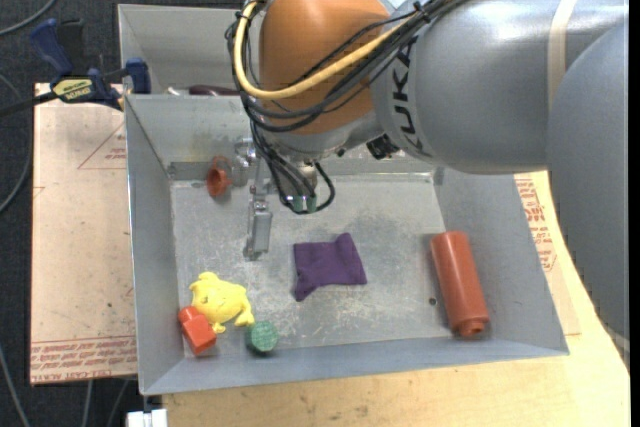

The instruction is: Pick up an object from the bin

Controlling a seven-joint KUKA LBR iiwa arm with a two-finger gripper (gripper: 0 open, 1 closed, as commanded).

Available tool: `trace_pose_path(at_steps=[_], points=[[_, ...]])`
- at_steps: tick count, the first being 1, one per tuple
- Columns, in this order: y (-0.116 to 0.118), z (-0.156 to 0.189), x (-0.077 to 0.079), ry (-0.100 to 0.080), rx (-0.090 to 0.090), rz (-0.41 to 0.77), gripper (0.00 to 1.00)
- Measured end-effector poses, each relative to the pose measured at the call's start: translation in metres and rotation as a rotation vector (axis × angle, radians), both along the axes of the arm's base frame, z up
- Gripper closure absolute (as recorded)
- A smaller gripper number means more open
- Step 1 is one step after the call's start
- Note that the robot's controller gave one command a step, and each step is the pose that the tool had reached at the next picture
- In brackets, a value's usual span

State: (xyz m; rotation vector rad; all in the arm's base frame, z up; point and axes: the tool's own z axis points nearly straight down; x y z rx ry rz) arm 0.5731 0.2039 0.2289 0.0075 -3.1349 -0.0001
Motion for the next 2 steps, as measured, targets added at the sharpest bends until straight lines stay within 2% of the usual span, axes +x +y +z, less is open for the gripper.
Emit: trace_pose_path(at_steps=[1, 2], points=[[-0.001, 0.005, 0.002, -0.007, 0.001, -0.004, 0.00], [-0.034, -0.026, -0.012, -0.011, 0.005, 0.057, 0.00]])
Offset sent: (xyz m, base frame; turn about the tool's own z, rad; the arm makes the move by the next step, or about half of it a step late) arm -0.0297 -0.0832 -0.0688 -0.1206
